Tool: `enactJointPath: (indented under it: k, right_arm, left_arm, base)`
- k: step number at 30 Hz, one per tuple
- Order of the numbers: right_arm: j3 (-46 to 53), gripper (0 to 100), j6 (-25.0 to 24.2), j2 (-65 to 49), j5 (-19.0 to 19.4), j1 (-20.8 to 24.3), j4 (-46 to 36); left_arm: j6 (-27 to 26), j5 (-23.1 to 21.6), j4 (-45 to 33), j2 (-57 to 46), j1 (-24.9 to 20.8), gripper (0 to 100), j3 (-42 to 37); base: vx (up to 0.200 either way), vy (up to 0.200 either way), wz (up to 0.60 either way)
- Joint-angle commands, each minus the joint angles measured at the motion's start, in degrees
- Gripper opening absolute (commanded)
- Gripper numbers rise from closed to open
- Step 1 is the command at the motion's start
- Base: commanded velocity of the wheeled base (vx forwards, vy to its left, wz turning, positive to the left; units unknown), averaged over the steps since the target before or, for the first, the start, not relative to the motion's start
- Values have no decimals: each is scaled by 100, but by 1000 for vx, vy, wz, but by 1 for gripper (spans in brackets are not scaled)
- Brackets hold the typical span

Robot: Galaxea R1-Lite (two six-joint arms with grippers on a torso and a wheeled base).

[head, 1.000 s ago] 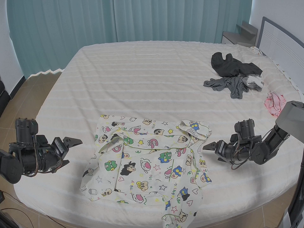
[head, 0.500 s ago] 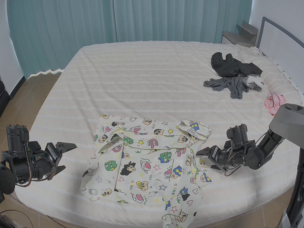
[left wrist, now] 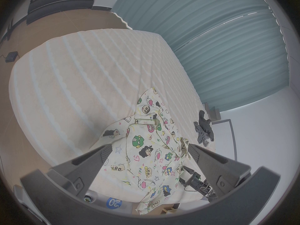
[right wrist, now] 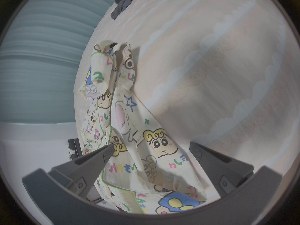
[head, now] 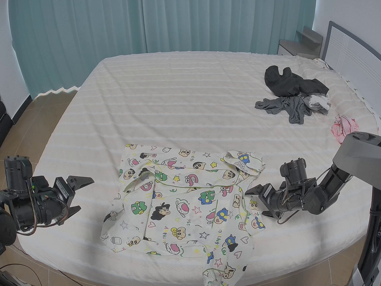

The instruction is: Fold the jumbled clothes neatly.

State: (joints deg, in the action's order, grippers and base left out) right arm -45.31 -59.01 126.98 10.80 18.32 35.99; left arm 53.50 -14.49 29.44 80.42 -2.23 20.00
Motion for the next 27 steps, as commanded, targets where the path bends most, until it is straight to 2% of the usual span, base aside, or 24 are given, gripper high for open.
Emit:
enactJointPath:
  k: [1,2,4,9,14,18,27]
  right_arm:
    - [-30,100,-198,2,-201,84,5]
    - [-39,100,-225,11,-236,93,5]
    - [-65,100,-488,29,-553,172,5]
    - [-57,100,-805,20,-843,224,-22]
    - [5,100,-849,29,-1027,321,-48]
    - [5,100,-1007,82,-1317,330,-48]
    - [75,100,-1033,82,-1528,277,-39]
  left_arm:
    - [2,-1,0,-9,21,100,-23]
    - [2,-1,0,-9,12,100,-23]
    - [2,8,0,-44,21,100,-32]
    - [257,8,27,-70,30,100,12]
    - [327,17,159,-70,30,100,-23]
    - [327,34,167,-88,47,100,-23]
    - [336,34,167,-88,47,100,-41]
  base:
    - [0,0,0]
    - [0,0,0]
    - [0,0,0]
    - [0,0,0]
    - [0,0,0]
    - [0,0,0]
    - [0,0,0]
